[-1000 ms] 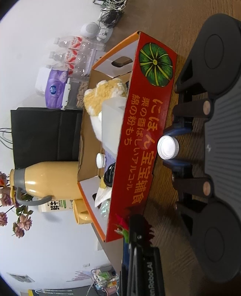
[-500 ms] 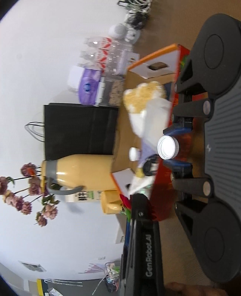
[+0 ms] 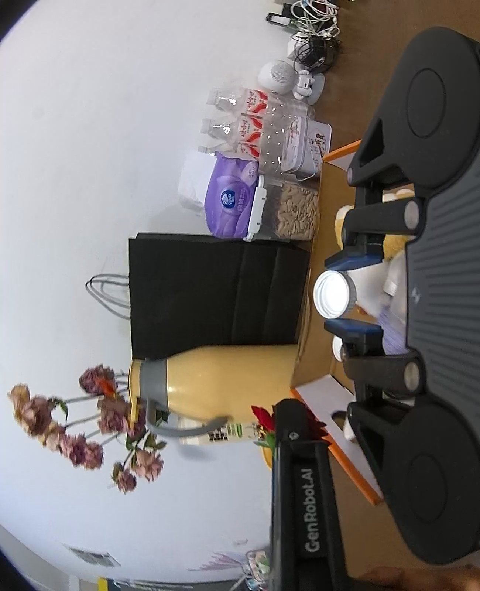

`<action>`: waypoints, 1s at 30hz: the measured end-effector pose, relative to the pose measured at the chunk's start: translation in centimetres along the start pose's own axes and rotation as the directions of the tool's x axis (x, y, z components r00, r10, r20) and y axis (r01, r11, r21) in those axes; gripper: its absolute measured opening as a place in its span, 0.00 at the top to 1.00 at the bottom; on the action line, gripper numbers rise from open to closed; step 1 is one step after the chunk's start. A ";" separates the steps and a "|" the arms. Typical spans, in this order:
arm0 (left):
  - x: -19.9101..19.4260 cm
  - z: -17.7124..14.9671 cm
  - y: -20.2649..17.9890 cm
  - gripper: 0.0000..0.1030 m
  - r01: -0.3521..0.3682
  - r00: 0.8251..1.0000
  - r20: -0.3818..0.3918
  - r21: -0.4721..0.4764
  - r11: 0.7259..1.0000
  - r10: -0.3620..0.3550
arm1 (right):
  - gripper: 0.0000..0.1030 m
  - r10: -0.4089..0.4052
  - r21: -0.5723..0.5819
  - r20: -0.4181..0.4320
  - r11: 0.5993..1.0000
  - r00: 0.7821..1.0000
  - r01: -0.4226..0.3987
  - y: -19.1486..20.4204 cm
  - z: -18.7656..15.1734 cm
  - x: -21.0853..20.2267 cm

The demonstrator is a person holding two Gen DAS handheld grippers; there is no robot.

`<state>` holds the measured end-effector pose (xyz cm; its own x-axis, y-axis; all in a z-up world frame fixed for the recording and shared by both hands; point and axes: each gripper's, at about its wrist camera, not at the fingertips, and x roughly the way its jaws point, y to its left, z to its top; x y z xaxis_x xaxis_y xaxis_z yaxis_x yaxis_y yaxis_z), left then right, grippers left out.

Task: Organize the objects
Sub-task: 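Carry the red flower with the left gripper into the box while the right gripper drops the bottle cap there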

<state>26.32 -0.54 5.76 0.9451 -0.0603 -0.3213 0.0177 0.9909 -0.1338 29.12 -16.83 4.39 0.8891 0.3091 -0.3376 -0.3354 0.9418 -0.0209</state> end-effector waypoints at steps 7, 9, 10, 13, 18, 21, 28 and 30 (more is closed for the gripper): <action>3.3 -1.3 0.6 0.61 -0.044 0.998 -0.055 -0.017 0.999 0.043 | 0.74 -0.014 0.047 -0.031 0.999 0.999 0.015 -1.5 -0.9 2.5; 3.6 -1.8 0.6 0.61 -0.052 0.997 -0.065 -0.001 0.999 0.051 | 0.74 -0.008 0.052 -0.049 0.999 0.999 0.011 -1.7 -1.4 2.9; 3.6 -2.0 0.5 0.60 -0.053 0.996 -0.066 0.005 0.999 0.054 | 0.74 -0.005 0.048 -0.060 0.999 0.998 0.008 -1.8 -1.6 3.1; 3.5 -2.4 0.3 0.52 -0.068 0.996 -0.056 0.029 0.997 0.069 | 0.74 -0.003 0.040 -0.082 0.999 0.997 0.006 -1.7 -2.2 3.2; 2.9 -2.7 0.3 0.04 -0.123 0.992 -0.003 0.041 0.992 0.123 | 0.28 -0.039 0.047 -0.071 0.998 0.997 0.042 -2.0 -2.5 2.6; 2.6 -2.7 0.3 0.00 -0.145 0.989 0.016 0.039 0.989 0.145 | 0.07 -0.090 0.035 -0.044 0.995 0.995 0.091 -2.1 -2.3 2.1; 2.5 -2.5 0.8 0.00 -0.151 0.989 -0.001 0.016 0.988 0.151 | 0.00 -0.104 0.047 -0.055 0.993 0.993 0.106 -2.7 -2.3 1.8; 2.4 -2.4 0.9 0.00 -0.151 0.989 0.002 0.011 0.988 0.151 | 0.00 -0.101 0.045 -0.059 0.994 0.993 0.103 -2.6 -2.3 1.7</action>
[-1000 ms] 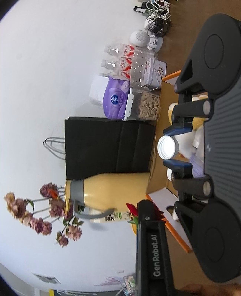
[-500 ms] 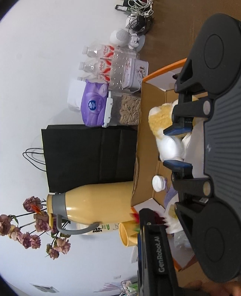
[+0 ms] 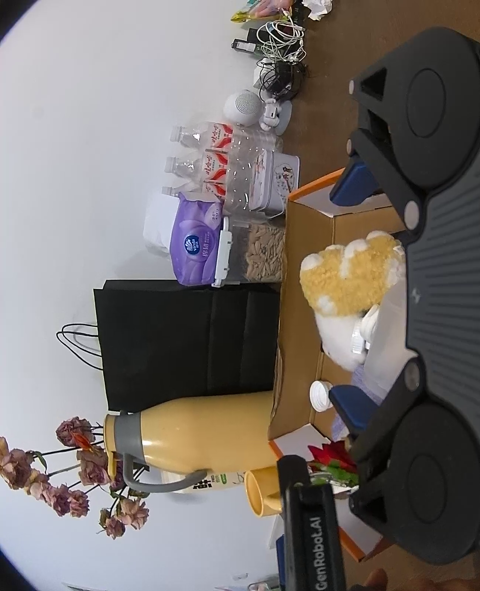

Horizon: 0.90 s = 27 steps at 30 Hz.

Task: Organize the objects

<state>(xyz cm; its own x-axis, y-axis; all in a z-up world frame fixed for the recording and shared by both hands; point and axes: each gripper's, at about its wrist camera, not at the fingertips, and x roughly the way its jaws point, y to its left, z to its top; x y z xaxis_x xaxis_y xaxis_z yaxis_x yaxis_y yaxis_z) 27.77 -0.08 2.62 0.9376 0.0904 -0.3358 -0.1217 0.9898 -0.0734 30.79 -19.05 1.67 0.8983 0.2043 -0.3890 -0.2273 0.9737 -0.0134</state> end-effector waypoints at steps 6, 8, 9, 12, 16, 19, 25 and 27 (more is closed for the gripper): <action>-1.6 0.5 0.3 0.00 0.006 1.000 0.021 -0.013 1.000 -0.005 | 0.00 -0.003 -0.010 0.017 1.000 1.000 0.003 0.2 0.3 -1.7; -2.5 0.7 0.4 0.00 0.010 1.000 0.028 -0.009 1.000 -0.010 | 0.00 -0.007 -0.012 0.020 1.000 1.000 0.007 0.3 0.4 -2.7; -3.0 0.8 0.5 0.00 0.009 0.999 0.030 -0.004 1.000 -0.009 | 0.00 -0.007 -0.011 0.022 1.000 1.000 0.008 0.3 0.5 -3.1; -4.9 0.8 0.7 0.00 0.014 0.999 0.037 0.012 1.000 -0.014 | 0.00 0.002 -0.014 0.024 1.000 1.000 -0.002 0.5 0.4 -5.1; -7.7 0.4 1.4 0.00 0.015 0.999 0.031 0.023 1.000 -0.015 | 0.00 0.026 -0.003 0.015 1.000 1.000 -0.026 0.6 -0.3 -7.9; -9.7 -0.4 2.0 0.00 0.008 1.000 0.008 0.035 0.999 -0.009 | 0.00 0.042 -0.006 0.001 0.999 0.999 -0.042 0.9 -1.1 -10.0; -13.2 -2.4 2.8 0.00 -0.009 0.999 -0.053 0.050 0.999 0.012 | 0.00 0.052 0.003 -0.043 0.999 0.998 -0.052 1.2 -2.9 -13.6; -14.2 -3.1 3.0 0.00 -0.010 0.997 -0.071 0.055 0.998 0.014 | 0.00 0.057 0.007 -0.059 0.998 0.997 -0.057 1.4 -3.6 -14.4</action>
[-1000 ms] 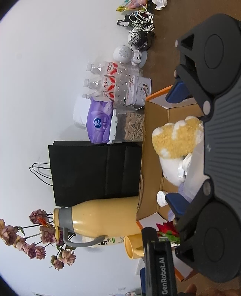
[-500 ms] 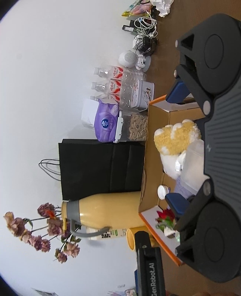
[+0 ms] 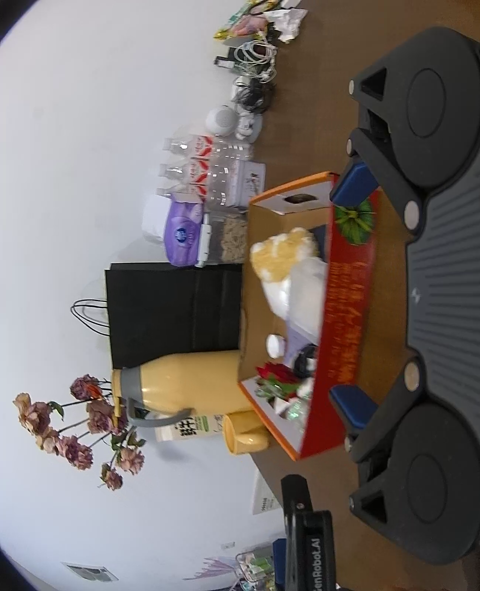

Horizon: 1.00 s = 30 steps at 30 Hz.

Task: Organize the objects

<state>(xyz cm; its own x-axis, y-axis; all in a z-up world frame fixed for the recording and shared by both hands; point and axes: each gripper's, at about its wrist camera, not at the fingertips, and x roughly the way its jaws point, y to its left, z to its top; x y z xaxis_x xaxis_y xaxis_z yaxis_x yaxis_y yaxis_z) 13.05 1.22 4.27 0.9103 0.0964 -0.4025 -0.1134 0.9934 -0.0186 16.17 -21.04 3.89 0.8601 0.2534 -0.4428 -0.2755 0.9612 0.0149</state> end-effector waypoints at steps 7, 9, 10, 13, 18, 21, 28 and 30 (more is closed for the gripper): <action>-2.4 -2.0 0.3 0.00 -0.004 0.999 -0.047 0.013 1.000 0.004 | 0.00 0.005 0.029 -0.052 1.000 0.999 -0.003 0.1 -2.2 -1.3; -2.8 -2.5 0.3 0.00 -0.003 0.998 -0.061 0.017 1.000 0.005 | 0.00 0.002 0.039 -0.059 0.999 0.998 0.000 0.0 -2.5 -1.5; -2.9 -2.7 0.3 0.00 -0.003 0.998 -0.065 0.020 1.000 0.004 | 0.00 0.000 0.042 -0.061 0.999 0.998 0.003 -0.1 -2.6 -1.6; -3.3 -3.2 0.2 0.00 -0.003 0.997 -0.074 0.022 1.000 0.005 | 0.00 -0.003 0.046 -0.056 0.999 0.998 0.006 0.0 -2.6 -2.0; -3.7 -3.2 0.2 0.00 -0.002 0.997 -0.074 0.018 1.000 0.003 | 0.00 -0.004 0.041 -0.048 0.999 0.999 0.006 0.1 -2.5 -2.6; -3.8 -3.2 0.2 0.00 -0.002 0.997 -0.071 0.018 1.000 0.003 | 0.00 -0.005 0.041 -0.045 0.999 0.999 0.007 0.2 -2.5 -2.8; -4.1 -3.2 0.3 0.00 -0.002 0.998 -0.068 0.016 1.000 0.003 | 0.00 -0.005 0.037 -0.041 0.999 0.999 0.007 0.3 -2.4 -3.0; -4.2 -3.2 0.3 0.00 -0.002 0.998 -0.068 0.016 1.000 0.003 | 0.00 -0.005 0.036 -0.041 0.999 0.999 0.007 0.3 -2.4 -3.0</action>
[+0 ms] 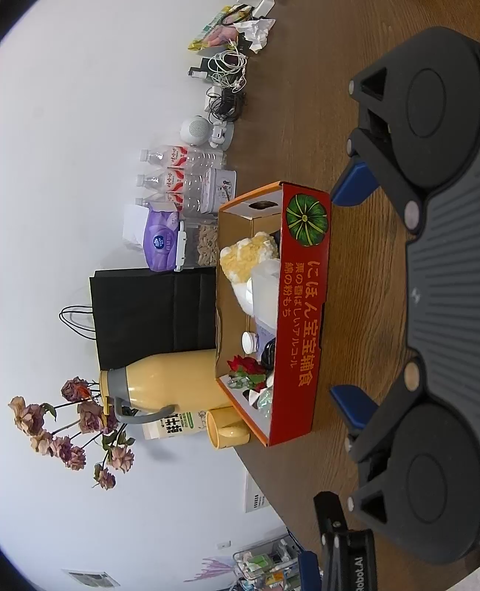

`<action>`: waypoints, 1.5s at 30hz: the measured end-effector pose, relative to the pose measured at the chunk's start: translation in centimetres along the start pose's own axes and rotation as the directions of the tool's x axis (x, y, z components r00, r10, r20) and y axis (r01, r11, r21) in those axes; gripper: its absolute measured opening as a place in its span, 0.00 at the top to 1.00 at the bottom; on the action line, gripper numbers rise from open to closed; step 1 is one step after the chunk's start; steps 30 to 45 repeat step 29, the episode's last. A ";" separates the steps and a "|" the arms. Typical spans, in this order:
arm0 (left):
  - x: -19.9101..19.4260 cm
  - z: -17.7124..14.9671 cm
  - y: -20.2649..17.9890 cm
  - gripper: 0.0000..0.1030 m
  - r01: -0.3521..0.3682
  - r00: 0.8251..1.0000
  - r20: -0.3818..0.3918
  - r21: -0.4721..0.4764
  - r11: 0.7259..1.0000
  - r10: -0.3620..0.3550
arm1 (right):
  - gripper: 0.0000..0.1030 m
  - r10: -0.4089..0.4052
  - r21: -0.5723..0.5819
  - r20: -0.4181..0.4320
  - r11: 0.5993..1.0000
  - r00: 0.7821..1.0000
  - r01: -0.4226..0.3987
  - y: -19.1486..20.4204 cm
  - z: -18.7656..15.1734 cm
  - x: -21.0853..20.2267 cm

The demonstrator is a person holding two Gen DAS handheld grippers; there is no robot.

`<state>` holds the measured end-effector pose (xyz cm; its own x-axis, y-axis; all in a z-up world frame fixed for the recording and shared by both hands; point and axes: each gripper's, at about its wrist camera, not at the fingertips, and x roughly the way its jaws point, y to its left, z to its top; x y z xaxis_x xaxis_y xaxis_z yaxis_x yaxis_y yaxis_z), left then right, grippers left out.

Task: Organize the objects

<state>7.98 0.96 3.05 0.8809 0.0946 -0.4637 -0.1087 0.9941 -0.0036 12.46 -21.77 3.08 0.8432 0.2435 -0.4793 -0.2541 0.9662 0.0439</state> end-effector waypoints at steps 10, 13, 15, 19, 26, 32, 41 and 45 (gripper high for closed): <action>-0.1 0.0 0.0 0.00 0.002 1.000 0.001 0.001 1.000 -0.002 | 0.00 0.000 -0.002 -0.001 1.000 1.000 0.000 0.1 0.1 -0.1; -0.1 0.1 0.0 0.00 0.001 1.000 -0.001 -0.001 1.000 -0.001 | 0.00 0.000 -0.002 -0.001 1.000 1.000 0.000 0.1 0.1 -0.1; -0.1 0.1 0.0 0.00 0.001 1.000 0.000 -0.001 1.000 -0.001 | 0.00 0.000 -0.002 0.000 1.000 1.000 0.000 0.1 0.1 -0.1; -0.1 0.2 0.0 0.00 0.000 1.000 0.001 -0.001 1.000 0.000 | 0.00 0.000 -0.002 -0.001 1.000 1.000 0.000 0.1 0.0 -0.1; 0.0 0.2 0.2 0.00 0.001 1.000 0.000 -0.012 1.000 -0.001 | 0.00 0.002 -0.003 -0.004 1.000 1.000 -0.002 0.2 0.1 -0.1; 0.1 0.2 0.2 0.00 0.006 1.000 -0.008 -0.013 1.000 -0.006 | 0.00 0.002 -0.003 -0.004 1.000 1.000 -0.002 0.2 0.1 -0.1; 0.1 0.2 0.2 0.00 0.006 1.000 -0.008 -0.013 1.000 -0.006 | 0.00 0.002 -0.003 -0.004 1.000 1.000 -0.002 0.2 0.1 -0.1; 0.1 0.2 0.2 0.00 0.006 1.000 -0.008 -0.013 1.000 -0.006 | 0.00 0.002 -0.003 -0.004 1.000 1.000 -0.002 0.2 0.1 -0.1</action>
